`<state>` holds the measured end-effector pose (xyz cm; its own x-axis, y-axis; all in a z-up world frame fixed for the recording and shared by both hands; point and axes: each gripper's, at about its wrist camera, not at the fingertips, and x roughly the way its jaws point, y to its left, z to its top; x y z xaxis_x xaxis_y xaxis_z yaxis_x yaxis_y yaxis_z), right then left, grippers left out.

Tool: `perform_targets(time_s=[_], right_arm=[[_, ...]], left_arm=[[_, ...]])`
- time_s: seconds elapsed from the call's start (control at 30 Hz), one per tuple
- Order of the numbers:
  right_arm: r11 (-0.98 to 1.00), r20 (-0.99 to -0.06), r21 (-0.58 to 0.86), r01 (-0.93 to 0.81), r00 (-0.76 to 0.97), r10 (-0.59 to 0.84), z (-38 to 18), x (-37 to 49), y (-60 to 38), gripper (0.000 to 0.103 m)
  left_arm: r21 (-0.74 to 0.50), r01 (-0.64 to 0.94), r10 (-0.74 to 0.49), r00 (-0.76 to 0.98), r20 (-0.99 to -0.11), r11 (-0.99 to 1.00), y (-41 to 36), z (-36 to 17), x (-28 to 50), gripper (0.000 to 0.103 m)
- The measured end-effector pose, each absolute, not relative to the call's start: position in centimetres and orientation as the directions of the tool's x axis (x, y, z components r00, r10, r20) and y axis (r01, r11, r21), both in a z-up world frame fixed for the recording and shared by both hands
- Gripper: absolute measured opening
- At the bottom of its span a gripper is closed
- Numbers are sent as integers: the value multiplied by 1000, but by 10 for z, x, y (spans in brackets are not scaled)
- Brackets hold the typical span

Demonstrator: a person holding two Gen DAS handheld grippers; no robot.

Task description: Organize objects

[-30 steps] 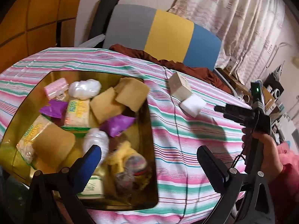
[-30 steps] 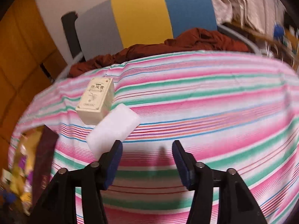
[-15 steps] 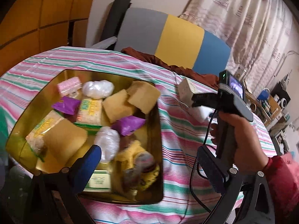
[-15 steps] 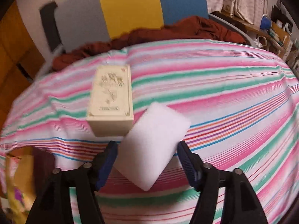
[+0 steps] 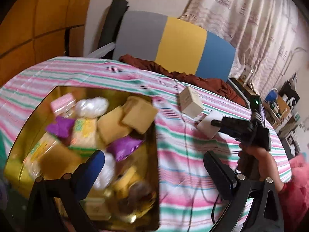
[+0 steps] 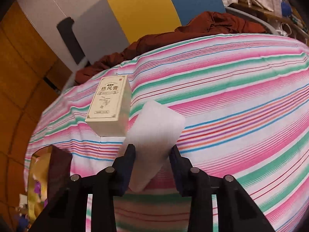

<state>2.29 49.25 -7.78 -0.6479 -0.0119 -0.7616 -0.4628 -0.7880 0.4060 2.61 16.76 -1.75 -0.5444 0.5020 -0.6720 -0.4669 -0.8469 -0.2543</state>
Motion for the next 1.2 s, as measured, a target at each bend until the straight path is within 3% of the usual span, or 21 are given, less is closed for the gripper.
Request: perform_targets(time_s=[0.17, 0.47, 0.9, 0.97, 1.03, 1.1, 1.2], right_arm=[[-750, -679, 519, -410, -731, -70, -91, 40, 504, 35], [-677, -431, 692, -251, -896, -108, -105, 72, 512, 27], [-561, -426, 741, -368, -904, 31, -119, 86, 530, 27], [-567, -428, 738, -364, -904, 24, -118, 84, 529, 27], [-572, -431, 735, -365, -902, 22, -119, 81, 528, 27], [-571, -428, 737, -362, -904, 21, -119, 84, 531, 27], [-572, -427, 737, -361, -904, 21, -120, 82, 531, 27]], left_arm=[[-219, -506, 507, -549, -665, -834, 216, -8, 9, 103], [-132, -512, 449, -567, -690, -849, 311, -14, -51, 103], [61, -535, 282, -535, -796, -842, 423, -77, -115, 103], [92, -536, 262, -547, -795, -839, 427, -84, -119, 94], [87, -550, 265, -527, -808, -830, 428, -91, -122, 69], [86, -554, 256, -510, -821, -828, 426, -98, -124, 57], [43, -547, 286, -501, -817, -836, 417, -98, -122, 55]])
